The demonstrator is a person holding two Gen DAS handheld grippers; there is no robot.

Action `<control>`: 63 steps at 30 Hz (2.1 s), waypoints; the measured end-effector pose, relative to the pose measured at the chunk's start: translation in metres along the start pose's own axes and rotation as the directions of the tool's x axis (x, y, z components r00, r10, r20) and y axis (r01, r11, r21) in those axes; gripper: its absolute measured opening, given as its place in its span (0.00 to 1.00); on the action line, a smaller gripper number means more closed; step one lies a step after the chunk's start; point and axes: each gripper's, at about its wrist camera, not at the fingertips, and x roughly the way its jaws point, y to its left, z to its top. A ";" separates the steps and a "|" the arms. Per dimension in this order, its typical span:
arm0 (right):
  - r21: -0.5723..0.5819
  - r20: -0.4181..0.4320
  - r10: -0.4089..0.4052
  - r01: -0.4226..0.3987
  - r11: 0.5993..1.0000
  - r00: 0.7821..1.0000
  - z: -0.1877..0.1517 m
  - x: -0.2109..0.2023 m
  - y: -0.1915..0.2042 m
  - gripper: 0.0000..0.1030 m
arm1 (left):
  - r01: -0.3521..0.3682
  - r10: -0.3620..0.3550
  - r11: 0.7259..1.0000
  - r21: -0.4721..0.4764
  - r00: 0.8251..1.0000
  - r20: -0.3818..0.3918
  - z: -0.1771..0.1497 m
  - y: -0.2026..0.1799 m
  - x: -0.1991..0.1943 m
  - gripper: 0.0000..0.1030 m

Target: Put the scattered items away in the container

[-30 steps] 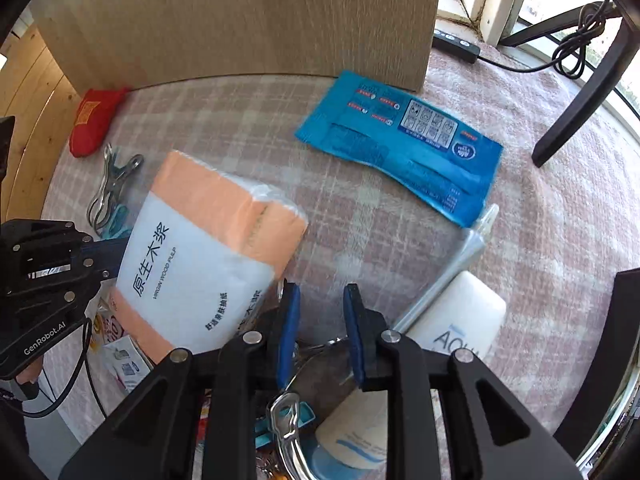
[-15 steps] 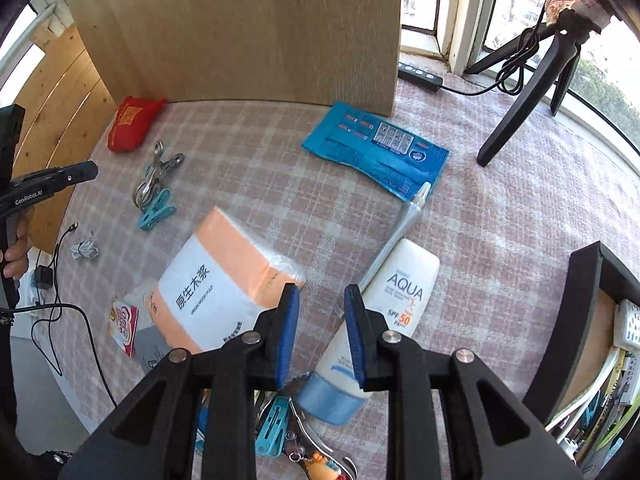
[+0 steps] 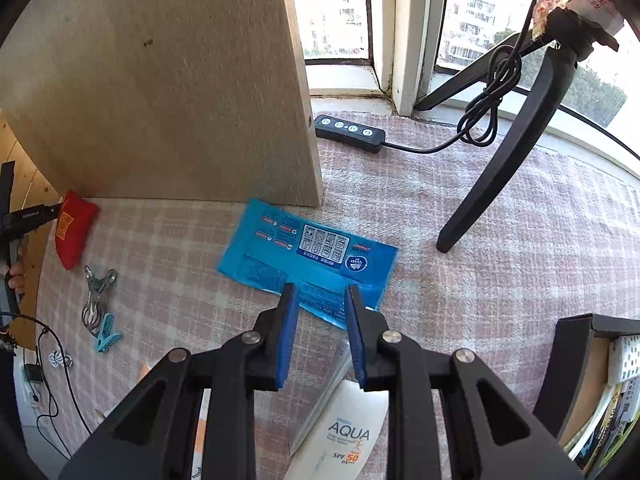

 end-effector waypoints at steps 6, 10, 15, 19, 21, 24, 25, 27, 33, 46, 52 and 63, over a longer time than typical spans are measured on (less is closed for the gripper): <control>0.011 -0.005 -0.034 0.034 0.999 0.999 0.019 0.016 -0.006 0.23 | 0.181 -0.169 0.968 0.174 0.982 -0.085 -0.035 -0.057 0.008 0.12; -0.018 -0.004 -0.076 0.076 0.997 0.997 0.030 0.034 -0.001 0.23 | 0.240 -0.208 0.921 0.307 0.969 -0.136 -0.069 -0.100 0.005 0.13; 0.012 -0.014 -0.108 0.108 0.994 0.994 0.045 0.059 -0.004 0.23 | 0.285 -0.242 0.895 0.343 0.956 -0.164 -0.100 -0.135 -0.001 0.15; -0.021 -0.029 -0.090 0.089 0.996 0.996 0.040 0.061 0.005 0.31 | 0.334 -0.274 0.862 0.382 0.940 -0.204 -0.119 -0.158 -0.006 0.15; -0.049 -0.050 -0.050 0.048 0.998 0.997 0.030 0.057 0.013 0.31 | 0.346 -0.280 0.851 0.396 0.935 -0.216 -0.130 -0.178 -0.016 0.16; -0.099 -0.076 0.007 -0.015 0.995 0.997 0.003 0.047 0.027 0.32 | 0.407 -0.325 0.825 0.392 0.909 -0.261 -0.150 -0.186 -0.021 0.18; -0.118 -0.085 0.020 -0.030 0.993 0.996 -0.007 0.044 0.032 0.32 | 0.420 -0.332 0.816 0.398 0.903 -0.272 -0.159 -0.190 -0.022 0.18; -0.159 -0.099 0.034 -0.050 0.986 0.995 -0.028 0.036 0.042 0.34 | 0.432 -0.336 0.802 0.412 0.897 -0.287 -0.173 -0.196 -0.025 0.18; -0.238 -0.149 0.039 -0.074 0.968 0.988 -0.089 0.019 0.054 0.36 | 0.447 -0.354 0.811 0.377 0.888 -0.293 -0.210 -0.212 -0.034 0.29; -0.139 -0.082 0.067 -0.078 0.987 0.994 -0.156 -0.070 -0.002 0.35 | 0.323 -0.299 0.899 0.295 0.946 -0.126 -0.254 -0.156 -0.088 0.28; -0.127 -0.129 0.191 -0.208 0.970 0.973 -0.178 -0.087 0.008 0.35 | 0.099 -0.094 0.983 0.154 0.995 -0.039 -0.250 -0.044 -0.098 0.28; -0.251 -0.247 0.208 -0.270 0.930 0.947 -0.216 -0.052 0.089 0.35 | 0.076 -0.072 0.995 0.059 0.995 -0.071 -0.262 0.011 -0.075 0.28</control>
